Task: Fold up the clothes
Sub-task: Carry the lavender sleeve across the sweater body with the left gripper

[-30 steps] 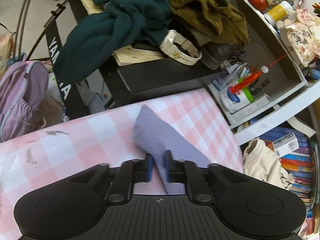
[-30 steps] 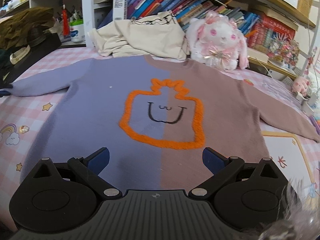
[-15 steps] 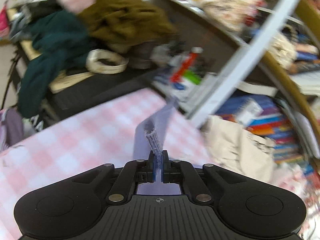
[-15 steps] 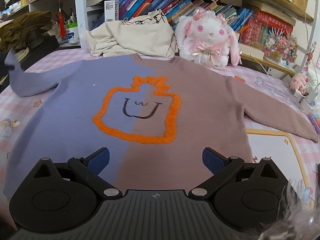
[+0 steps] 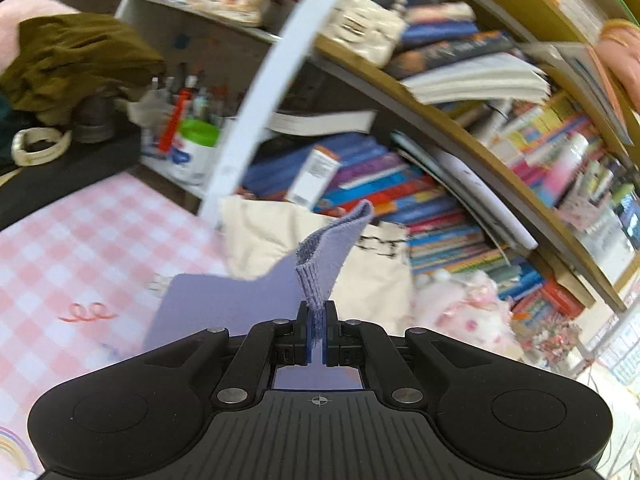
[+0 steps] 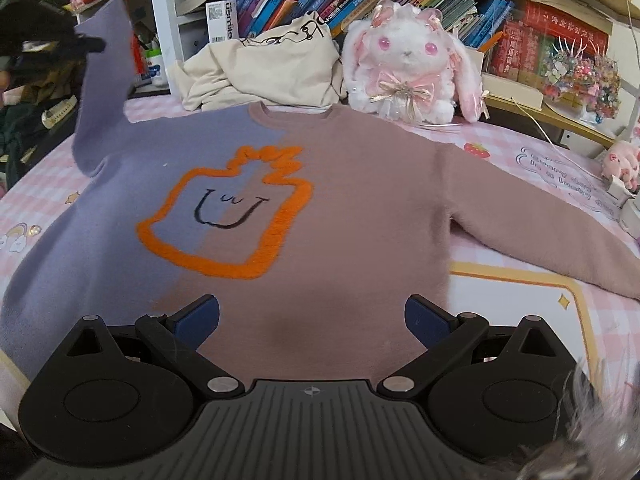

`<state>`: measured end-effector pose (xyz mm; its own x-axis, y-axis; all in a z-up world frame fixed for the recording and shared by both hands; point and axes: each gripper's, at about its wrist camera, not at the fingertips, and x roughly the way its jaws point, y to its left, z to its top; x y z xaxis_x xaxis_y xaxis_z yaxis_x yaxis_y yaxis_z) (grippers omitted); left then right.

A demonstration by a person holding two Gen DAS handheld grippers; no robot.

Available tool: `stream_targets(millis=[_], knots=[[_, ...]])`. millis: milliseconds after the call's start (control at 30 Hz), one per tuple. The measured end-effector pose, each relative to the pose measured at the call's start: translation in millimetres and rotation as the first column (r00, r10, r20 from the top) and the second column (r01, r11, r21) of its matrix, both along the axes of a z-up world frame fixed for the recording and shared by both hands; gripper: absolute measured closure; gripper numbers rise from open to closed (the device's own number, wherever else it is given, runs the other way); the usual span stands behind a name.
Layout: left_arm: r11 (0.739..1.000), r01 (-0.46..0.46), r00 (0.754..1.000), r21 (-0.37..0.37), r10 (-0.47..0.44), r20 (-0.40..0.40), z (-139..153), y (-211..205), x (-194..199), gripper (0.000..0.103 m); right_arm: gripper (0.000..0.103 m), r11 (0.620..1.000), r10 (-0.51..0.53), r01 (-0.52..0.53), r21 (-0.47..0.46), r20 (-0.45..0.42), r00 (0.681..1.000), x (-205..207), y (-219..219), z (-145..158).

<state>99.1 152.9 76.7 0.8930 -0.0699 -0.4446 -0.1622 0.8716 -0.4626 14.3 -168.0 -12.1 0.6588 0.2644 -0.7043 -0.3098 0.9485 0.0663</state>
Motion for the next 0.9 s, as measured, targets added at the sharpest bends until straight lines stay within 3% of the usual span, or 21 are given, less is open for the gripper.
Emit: stream_targets(millis=[167, 900], knots=[[1.0, 0.017, 1.0, 0.026, -0.017, -0.006, 6.5, -39.9, 12.0, 0.1, 0.003, 0.999, 0.036, -0.035, 0.036, -0.022, 0.999, 6.8, -23.7, -3.3], [0.997, 0.065, 0.99, -0.044, -0.07, -0.12, -37.1, -139.8, 60.1, 0.1, 0.003, 0.989, 0.144, -0.143, 0.046, -0.01, 0.99, 2.3, -73.4, -0.7]])
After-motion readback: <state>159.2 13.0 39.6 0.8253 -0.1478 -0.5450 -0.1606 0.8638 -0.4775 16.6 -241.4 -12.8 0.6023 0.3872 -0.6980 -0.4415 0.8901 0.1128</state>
